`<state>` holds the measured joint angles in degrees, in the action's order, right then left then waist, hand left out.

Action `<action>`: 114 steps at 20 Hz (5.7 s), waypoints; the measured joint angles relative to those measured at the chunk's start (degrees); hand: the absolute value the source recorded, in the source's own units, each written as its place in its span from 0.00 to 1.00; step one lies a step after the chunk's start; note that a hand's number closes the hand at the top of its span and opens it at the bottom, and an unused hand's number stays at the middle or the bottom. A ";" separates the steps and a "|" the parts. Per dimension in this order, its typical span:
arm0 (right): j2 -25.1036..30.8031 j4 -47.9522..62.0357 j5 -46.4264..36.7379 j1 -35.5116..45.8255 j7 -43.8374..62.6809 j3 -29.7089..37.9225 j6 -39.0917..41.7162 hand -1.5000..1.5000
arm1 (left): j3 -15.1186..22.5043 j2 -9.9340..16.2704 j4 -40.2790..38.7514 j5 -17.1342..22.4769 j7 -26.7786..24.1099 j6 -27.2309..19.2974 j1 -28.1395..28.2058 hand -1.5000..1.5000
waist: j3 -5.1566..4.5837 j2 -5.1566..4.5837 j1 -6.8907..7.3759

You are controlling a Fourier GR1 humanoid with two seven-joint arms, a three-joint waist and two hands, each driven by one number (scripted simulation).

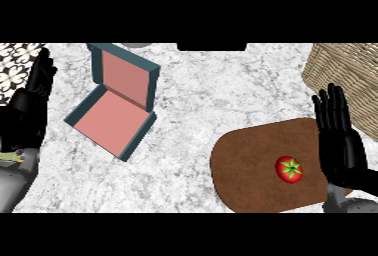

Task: Pick the tomato from the cutting board and place it in the basket

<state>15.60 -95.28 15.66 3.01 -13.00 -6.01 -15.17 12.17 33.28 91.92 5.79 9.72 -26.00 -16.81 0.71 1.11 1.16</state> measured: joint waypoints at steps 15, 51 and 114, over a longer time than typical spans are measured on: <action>8.80 -1.01 -19.89 5.50 -4.87 -5.27 3.21 0.00 | -2.39 -4.48 -8.46 12.24 1.50 12.06 5.34 0.50 | -0.86 -1.34 -0.47; 37.03 -28.36 3.08 17.58 73.29 13.00 36.82 0.00 | -7.44 -6.03 -13.03 12.21 -0.95 17.25 7.23 0.50 | -0.74 -0.64 -2.66; -3.92 -4.43 -56.89 -8.56 27.18 1.93 27.68 0.00 | -19.52 -17.03 -11.33 -1.08 4.08 27.20 4.72 0.50 | -0.70 -1.10 -1.22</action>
<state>11.68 -99.71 -41.22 -5.55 14.18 -4.09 12.52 -7.35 16.24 80.58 4.72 13.80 1.20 -12.09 0.00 0.02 -0.06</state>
